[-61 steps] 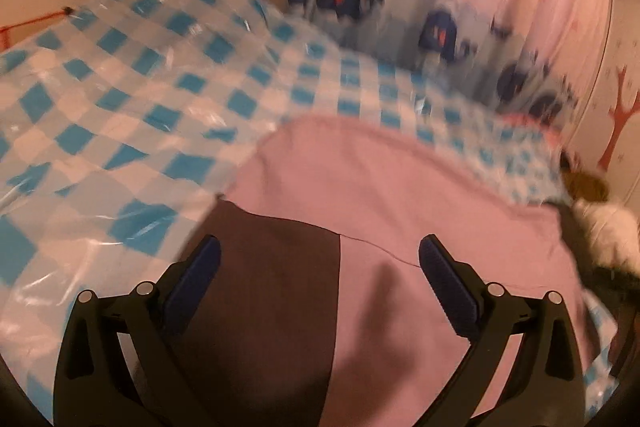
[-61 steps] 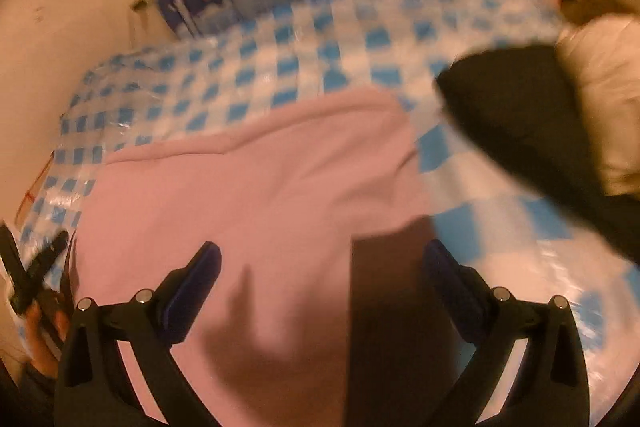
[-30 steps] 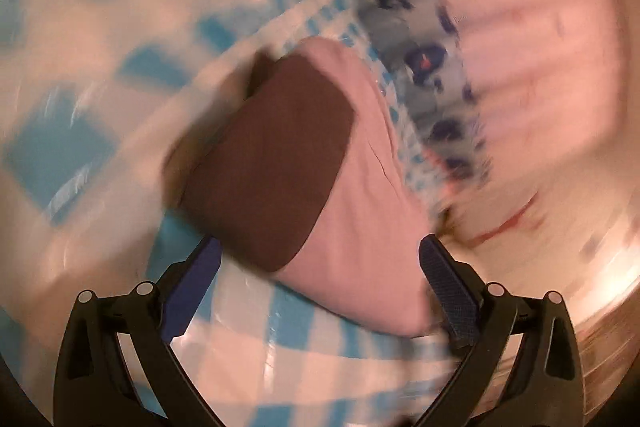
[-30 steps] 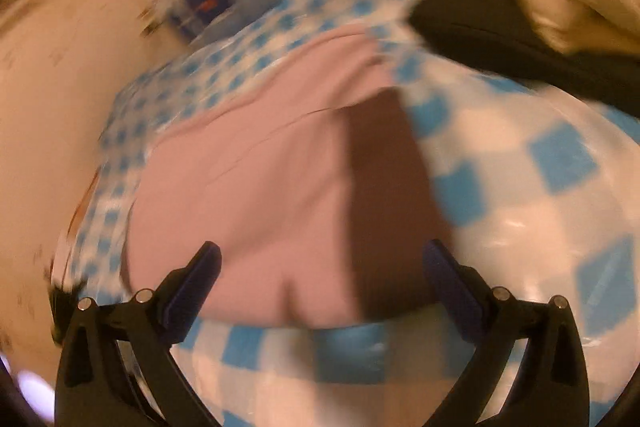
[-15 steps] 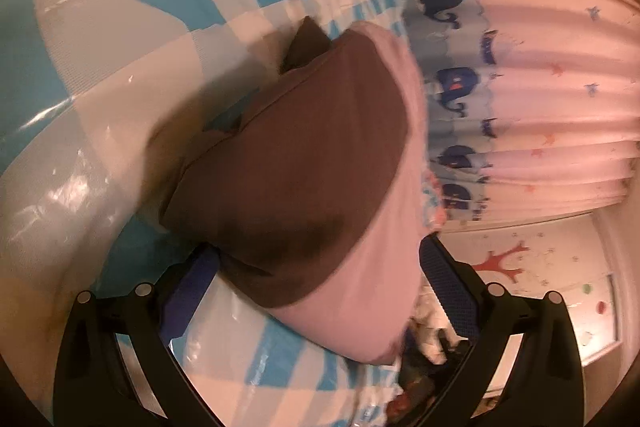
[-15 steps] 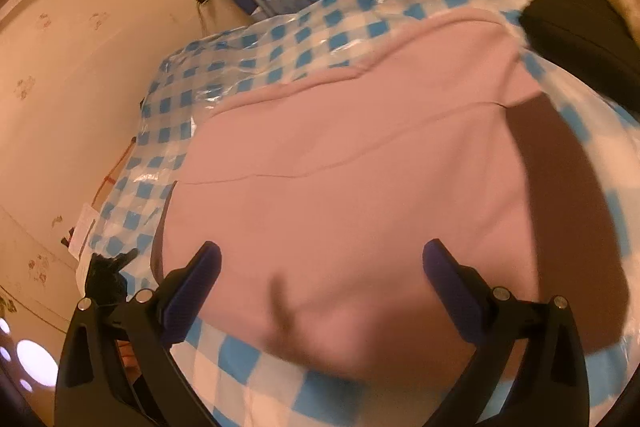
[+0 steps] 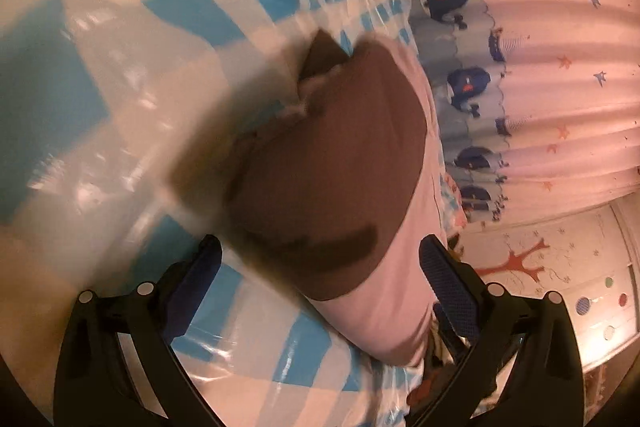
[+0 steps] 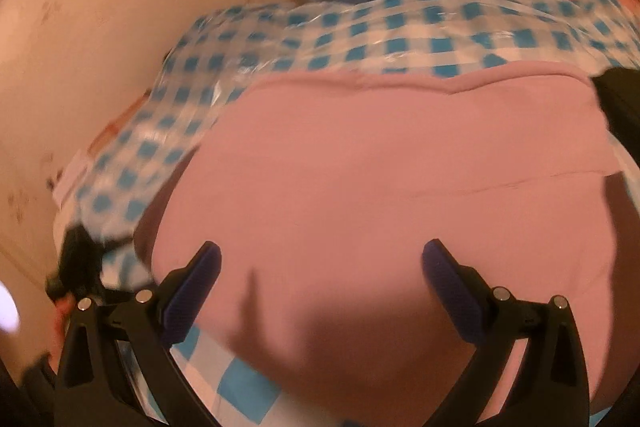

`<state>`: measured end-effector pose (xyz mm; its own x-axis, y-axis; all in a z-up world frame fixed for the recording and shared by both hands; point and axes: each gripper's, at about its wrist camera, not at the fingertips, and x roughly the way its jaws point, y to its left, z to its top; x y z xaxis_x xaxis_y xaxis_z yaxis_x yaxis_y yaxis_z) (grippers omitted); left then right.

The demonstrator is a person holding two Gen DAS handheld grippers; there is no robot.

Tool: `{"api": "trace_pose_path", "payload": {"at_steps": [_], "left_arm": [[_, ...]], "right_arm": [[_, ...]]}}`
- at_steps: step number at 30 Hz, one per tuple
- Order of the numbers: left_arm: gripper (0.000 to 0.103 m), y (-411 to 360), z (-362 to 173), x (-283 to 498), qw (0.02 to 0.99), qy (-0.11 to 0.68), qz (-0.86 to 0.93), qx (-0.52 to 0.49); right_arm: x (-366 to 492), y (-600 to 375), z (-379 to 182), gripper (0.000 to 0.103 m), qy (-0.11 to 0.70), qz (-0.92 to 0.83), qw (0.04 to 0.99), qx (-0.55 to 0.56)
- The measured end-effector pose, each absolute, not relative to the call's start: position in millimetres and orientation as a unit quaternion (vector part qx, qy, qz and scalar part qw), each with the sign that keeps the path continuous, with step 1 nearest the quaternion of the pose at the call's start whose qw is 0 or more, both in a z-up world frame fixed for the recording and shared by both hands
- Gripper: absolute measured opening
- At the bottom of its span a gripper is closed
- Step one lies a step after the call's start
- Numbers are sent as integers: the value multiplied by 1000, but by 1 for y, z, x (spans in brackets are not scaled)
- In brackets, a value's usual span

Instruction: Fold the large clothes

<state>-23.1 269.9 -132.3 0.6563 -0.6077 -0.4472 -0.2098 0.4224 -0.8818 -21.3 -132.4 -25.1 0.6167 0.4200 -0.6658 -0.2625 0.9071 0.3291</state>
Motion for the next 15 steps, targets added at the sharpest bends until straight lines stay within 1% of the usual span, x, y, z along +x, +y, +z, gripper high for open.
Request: {"api": "trace_pose_path", "payload": {"at_steps": [5,8,9,10,11,12,14,15], "left_arm": [[95,266,-131,-2,739,359,-157,-548],[95,269,-127,1,741,343,-166,-554],[95,268,-126,3,750,353,-156,-537],[95,264,-130,8,764,385,-124,-503],[95,259,-136,12,759,405,-119,-496],[95,257,-136,12,759,404,-116,-497],[95,255,-127,14,760,377,-144,-510],[95,253,-124,15,768,376,-138,-499]], "right_arm": [[-53,-56,-41,98,388,249,887,-29],[-59,-53,-31,98,371,278,886,-2],[-60,-55,-23,98,355,268,896,-3],[-59,-57,-17,98,345,263,901,-7],[-53,-57,-10,98,337,246,909,-20],[-49,-57,-5,98,333,233,913,-30],[-27,-59,11,98,317,202,926,-37],[-10,-60,19,98,311,178,933,-36]]}}
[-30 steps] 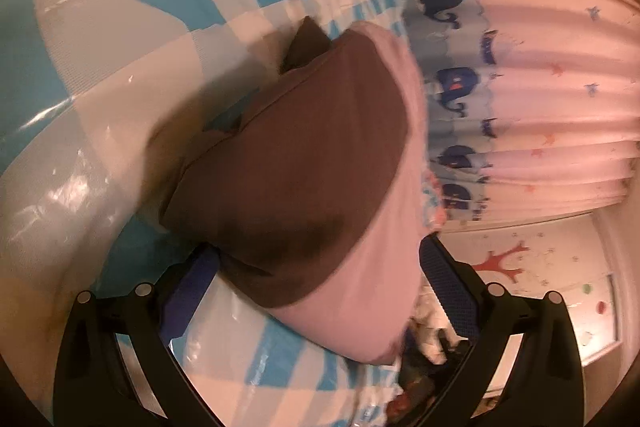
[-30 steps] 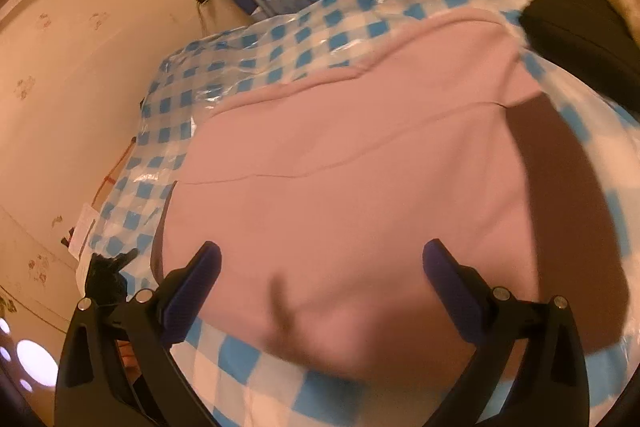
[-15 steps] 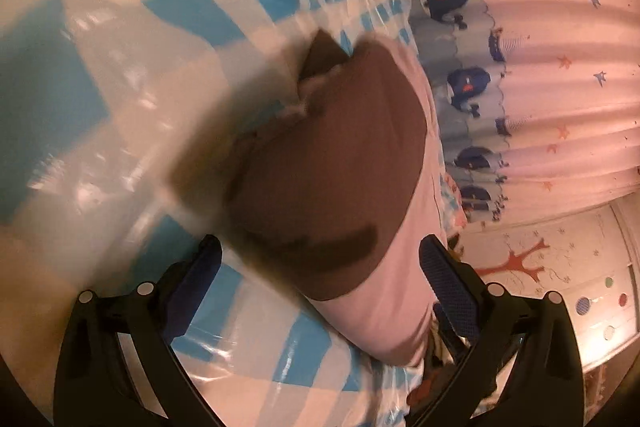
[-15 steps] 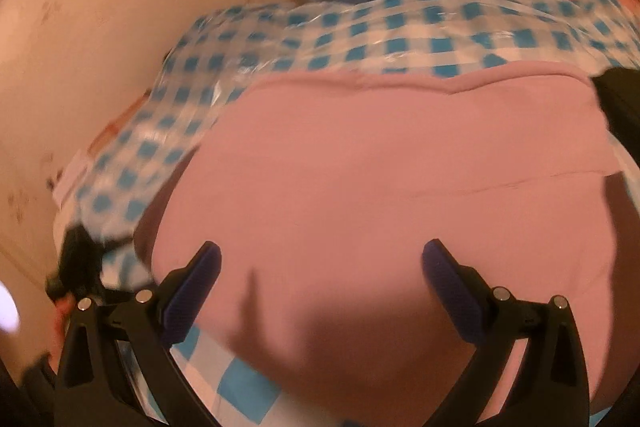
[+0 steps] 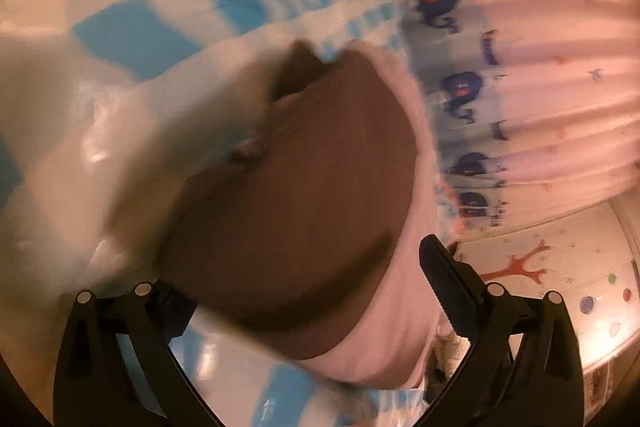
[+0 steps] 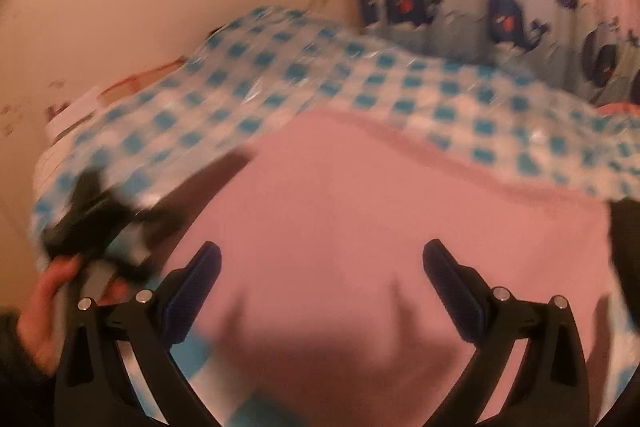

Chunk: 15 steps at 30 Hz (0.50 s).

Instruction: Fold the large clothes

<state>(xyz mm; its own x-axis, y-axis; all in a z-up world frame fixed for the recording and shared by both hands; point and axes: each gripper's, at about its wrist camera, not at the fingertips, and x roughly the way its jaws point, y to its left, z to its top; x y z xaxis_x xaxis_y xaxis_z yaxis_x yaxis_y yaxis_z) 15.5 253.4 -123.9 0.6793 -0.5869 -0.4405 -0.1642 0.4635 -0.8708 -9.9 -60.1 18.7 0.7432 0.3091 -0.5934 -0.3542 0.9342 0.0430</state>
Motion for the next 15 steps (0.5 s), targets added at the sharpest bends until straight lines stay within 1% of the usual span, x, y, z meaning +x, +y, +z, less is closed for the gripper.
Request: {"api": "trace_pose_path", "payload": {"at_steps": [2,5,7,8,9,11,12,13,14,15], "left_arm": [[95,248,-130,26,773,402,-110,-478],[95,246,-133,37,769,404,-100,-485],[96,245,-134,46,769,404,-101,-486],[96,245,-134,48,769,398,-105,-488],[95,242,-133,52,771,392,-124,-487],[92,236,-127,54,781,381,-144,-473],[76,233,-124,54,787,379,-147,-464],[63,233,-121,53,791,377,-150,-458],[58,234,-120,52,787,375,-155,-464],[47,238,-119,49,781,371,-164,-475]], "right_arm": [[24,-62,26,98,312,156,937,-25],[76,-57,20,98,324,120,938,-21],[113,-46,-13,98,367,87,925,-49],[132,-41,-41,98,413,82,905,-65],[146,-33,-81,98,464,89,878,-80],[148,-36,-92,98,466,93,877,-70],[147,-39,-89,98,469,94,876,-66],[145,-41,-84,98,469,96,876,-62],[141,-47,-77,98,468,107,875,-53],[135,-53,-69,98,466,129,875,-35]]}}
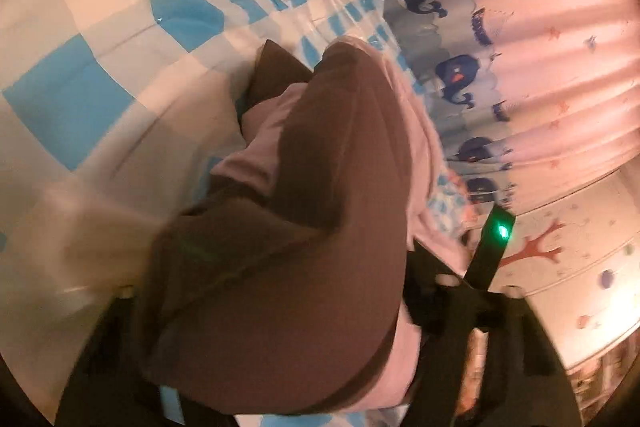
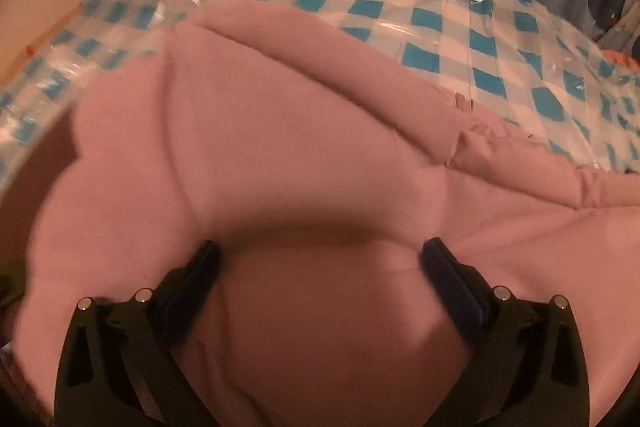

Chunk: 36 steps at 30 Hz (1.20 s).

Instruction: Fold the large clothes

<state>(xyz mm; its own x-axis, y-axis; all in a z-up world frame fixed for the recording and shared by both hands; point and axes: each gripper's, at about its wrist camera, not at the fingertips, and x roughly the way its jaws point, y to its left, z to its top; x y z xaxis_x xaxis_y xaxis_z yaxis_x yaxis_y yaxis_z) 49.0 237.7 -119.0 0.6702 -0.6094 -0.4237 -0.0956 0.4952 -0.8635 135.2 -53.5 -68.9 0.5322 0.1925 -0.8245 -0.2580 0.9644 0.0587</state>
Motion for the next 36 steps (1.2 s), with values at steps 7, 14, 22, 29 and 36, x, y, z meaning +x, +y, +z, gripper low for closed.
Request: {"api": "trace_pose_path", "payload": {"at_steps": [7,14,22,29,36], "left_arm": [[39,230,-101,31,795,369,-168,-452],[70,209,-63,29,821,440,-43,-361],[88,147,-35,21,885,425,44,-186],[70,199,-59,20,861,371,-47,-344],[47,202,-57,20,860,341,-107,-365]], "right_arm": [[78,-160,-54,97,415,99,893,140],[74,-182,-54,96,425,155,867,208],[69,-187,-64,97,408,173,870,215],[68,-167,-31,96,392,146,896,152],[121,-113,-69,98,441,46,896,1]]}}
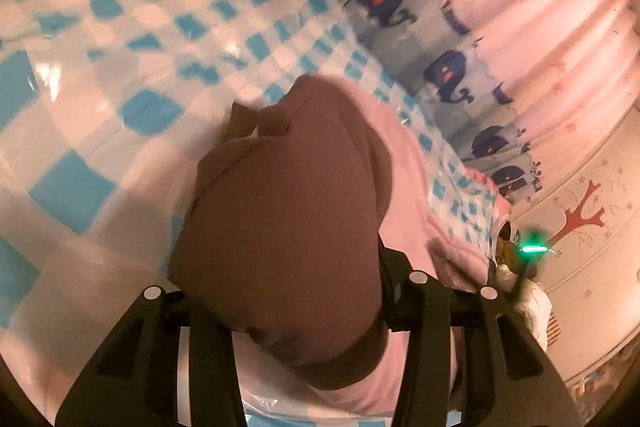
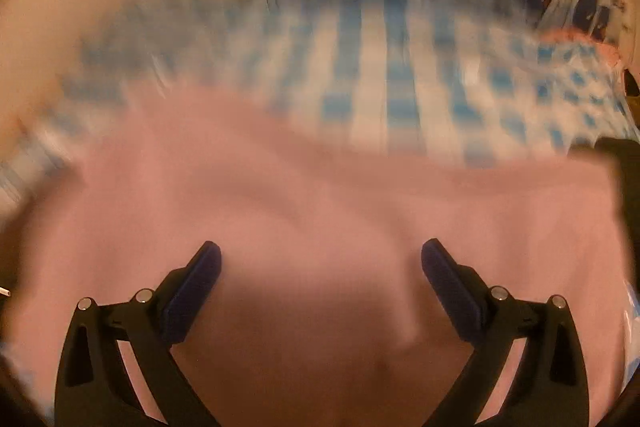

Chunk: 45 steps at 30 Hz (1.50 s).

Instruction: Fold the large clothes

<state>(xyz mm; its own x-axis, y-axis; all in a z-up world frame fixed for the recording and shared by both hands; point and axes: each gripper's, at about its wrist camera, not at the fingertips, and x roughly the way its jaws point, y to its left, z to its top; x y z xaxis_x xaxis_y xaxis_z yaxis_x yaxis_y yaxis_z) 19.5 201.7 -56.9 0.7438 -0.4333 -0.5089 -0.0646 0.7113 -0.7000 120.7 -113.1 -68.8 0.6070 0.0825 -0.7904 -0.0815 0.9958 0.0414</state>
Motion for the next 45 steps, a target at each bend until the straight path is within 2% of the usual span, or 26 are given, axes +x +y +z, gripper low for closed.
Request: {"api": "trace_pose_path", "payload": {"at_steps": [1,4,6,10,13,16,19,20,22,23,24,26,29,32,35,37,40,45], "left_arm": [[45,204,-62,24,848,353,-109,-380],[29,197,-48,20,862,327,-136,-362],[26,183,-27,11,873,303,-165,-344],[25,127,44,-25,898,251,-244,-267],[25,83,89,-47,911,215,-291,-197],[25,52,109,-54,915,207,-312,-150],[25,21,117,-62,909,212,-346,-101],[25,4,116,-66,905,217,-359,-77],[26,-33,110,-74,897,227,-377,-33],[26,-46,109,-78,896,228,-379,-18],[27,-59,109,-81,893,225,-389,-11],[26,-76,110,-83,880,226,-418,-8],[27,-104,112,-92,873,217,-436,17],[27,-134,104,-93,864,225,-450,33],[27,-173,71,-88,853,268,-443,68],[27,-199,38,-78,840,311,-434,96],[31,-234,1,-75,826,345,-425,138],[37,-255,-8,-85,817,344,-422,189]], "right_arm": [[126,-108,-88,98,458,44,888,-10],[123,-106,-86,98,452,39,891,-13],[117,-113,-84,98,454,57,889,12],[95,-111,-75,98,463,108,877,69],[73,-111,-66,97,463,189,852,151],[69,-134,-60,94,470,244,823,207],[51,-202,-59,94,377,239,813,374],[47,-215,-67,94,359,237,801,417],[54,-202,-80,94,403,250,793,382],[56,-203,-85,91,415,267,778,389],[56,-214,-85,83,414,280,762,412],[48,-242,-81,79,388,279,745,466],[33,-293,-61,79,362,257,747,496],[22,-350,-52,80,378,224,740,510],[7,-408,-44,92,388,163,749,511],[-6,-447,-24,93,367,120,778,496],[-11,-465,32,95,320,156,815,457],[27,-401,124,96,325,308,835,321]]}}
